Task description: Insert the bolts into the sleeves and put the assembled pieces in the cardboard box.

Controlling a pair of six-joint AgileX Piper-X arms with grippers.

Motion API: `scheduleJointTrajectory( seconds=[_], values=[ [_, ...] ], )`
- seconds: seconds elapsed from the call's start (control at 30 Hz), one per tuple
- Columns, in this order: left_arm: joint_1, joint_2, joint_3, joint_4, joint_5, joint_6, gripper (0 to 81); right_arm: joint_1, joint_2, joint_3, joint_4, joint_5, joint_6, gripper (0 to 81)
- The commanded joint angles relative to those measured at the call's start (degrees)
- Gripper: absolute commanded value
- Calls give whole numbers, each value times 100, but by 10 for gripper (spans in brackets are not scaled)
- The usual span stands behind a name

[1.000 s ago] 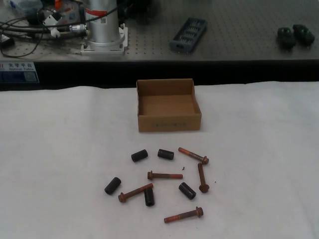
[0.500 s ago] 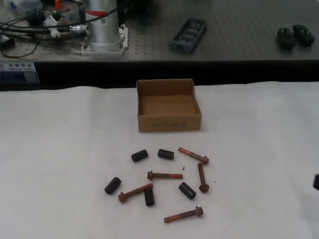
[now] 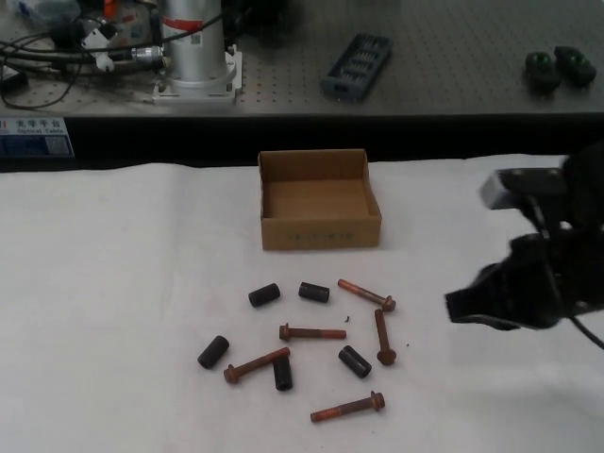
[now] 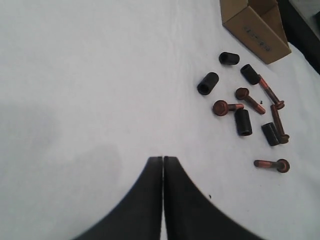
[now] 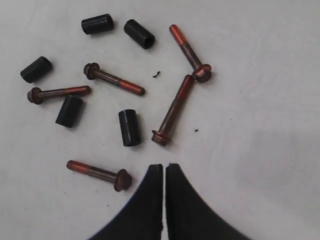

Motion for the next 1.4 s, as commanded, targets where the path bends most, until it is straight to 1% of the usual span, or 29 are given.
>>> scheduleJointTrajectory(
  seconds=[0.0,0.2,0.27,0.3,0.33,0.4,0.47,0.5,0.63,0.8,0.87,0.93,1.1,1.17,1.33,1.37],
  values=[
    [12,0,-59,11,-89,64,7,307,457,-465,109,73,-112,29],
    [12,0,-59,11,-89,64,7,763,1153,-1068,208,369,-22,27],
    [12,0,-59,11,-89,64,7,859,1370,-1291,319,597,283,8],
    [12,0,-59,11,-89,64,7,886,1463,-1381,345,675,441,16],
    [12,0,-59,11,-89,64,7,898,1580,-1497,369,743,704,60],
    [12,0,-59,11,-89,64,7,898,1816,-1729,371,750,1299,173],
    [12,0,-59,11,-89,64,7,898,2035,-1942,347,750,2017,298],
    [12,0,-59,11,-89,64,7,882,2119,-2021,338,750,2299,324],
    [12,0,-59,11,-89,64,7,878,2455,-2275,148,697,3481,324],
    [12,0,-59,11,-76,45,7,878,2700,-2285,-482,639,5224,324],
    [12,0,-59,11,-76,45,7,861,2719,-2285,-636,621,5707,326],
    [12,0,-59,11,-76,45,7,864,2717,-2285,-788,622,6020,326],
    [12,0,-59,11,-59,46,7,864,2697,-2285,-1046,583,6249,326],
    [12,0,-59,11,-59,46,7,864,2708,-2285,-1109,597,6622,326],
    [12,0,-59,11,-59,46,7,850,2708,-2285,-1061,1149,8232,326],
    [12,0,-59,11,-59,46,7,850,2708,-2285,-1034,1238,8403,326]
  ],
)
